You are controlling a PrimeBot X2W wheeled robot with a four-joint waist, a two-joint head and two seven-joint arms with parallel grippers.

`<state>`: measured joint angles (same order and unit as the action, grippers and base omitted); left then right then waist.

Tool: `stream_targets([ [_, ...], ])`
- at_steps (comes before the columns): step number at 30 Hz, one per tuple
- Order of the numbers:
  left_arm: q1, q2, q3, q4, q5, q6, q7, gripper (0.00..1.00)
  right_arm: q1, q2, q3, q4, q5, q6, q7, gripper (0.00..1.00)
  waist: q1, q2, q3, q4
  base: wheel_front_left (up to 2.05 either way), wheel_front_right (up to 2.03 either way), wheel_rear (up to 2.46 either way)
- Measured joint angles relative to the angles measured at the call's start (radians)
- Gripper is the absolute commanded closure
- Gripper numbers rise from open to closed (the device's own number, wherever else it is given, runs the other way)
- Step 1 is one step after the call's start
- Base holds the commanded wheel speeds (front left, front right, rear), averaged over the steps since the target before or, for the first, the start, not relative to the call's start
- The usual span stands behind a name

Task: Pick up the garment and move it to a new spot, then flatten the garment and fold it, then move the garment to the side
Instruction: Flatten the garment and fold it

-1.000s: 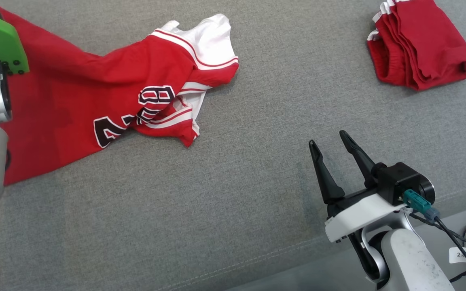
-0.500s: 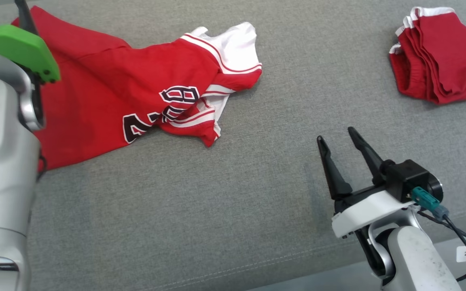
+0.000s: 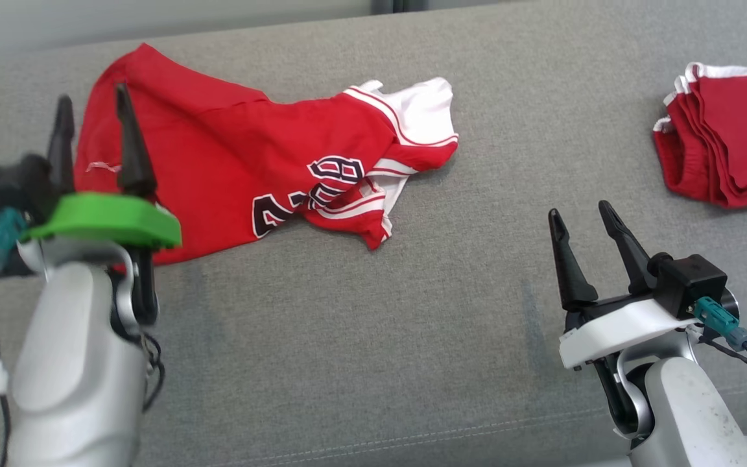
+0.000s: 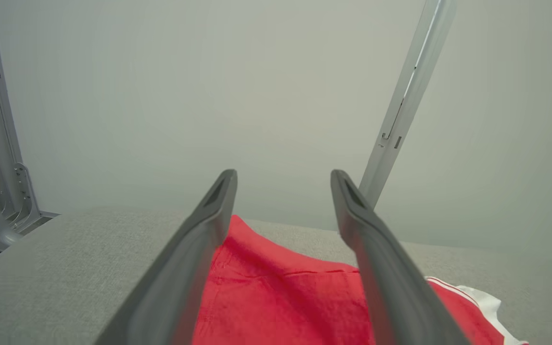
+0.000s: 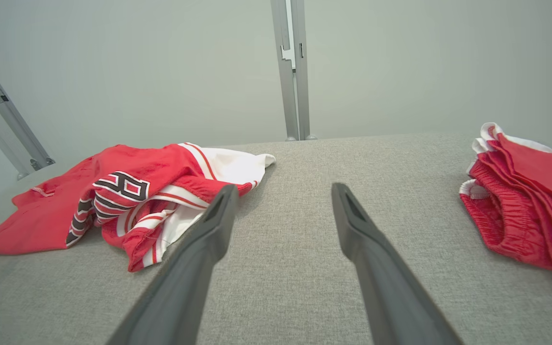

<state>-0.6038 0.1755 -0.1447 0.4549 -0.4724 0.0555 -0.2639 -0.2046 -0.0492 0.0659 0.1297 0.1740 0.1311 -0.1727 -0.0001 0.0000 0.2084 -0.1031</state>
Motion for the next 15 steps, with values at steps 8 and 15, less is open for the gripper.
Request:
stream_targets([
  [8,0.222,-0.048,0.045,-0.204,0.065,-0.061,0.000,0.00,0.004,0.000,-0.008,0.056,0.012,0.000,0.007,0.00,0.0000,0.0000,-0.068,0.035,0.00,0.00,0.00],
  [15,0.370,-0.053,0.038,-0.271,0.144,-0.090,0.000,0.00,0.032,0.000,-0.015,0.090,0.015,0.000,0.023,0.00,0.0000,0.0000,-0.126,0.058,0.00,0.00,0.00],
])
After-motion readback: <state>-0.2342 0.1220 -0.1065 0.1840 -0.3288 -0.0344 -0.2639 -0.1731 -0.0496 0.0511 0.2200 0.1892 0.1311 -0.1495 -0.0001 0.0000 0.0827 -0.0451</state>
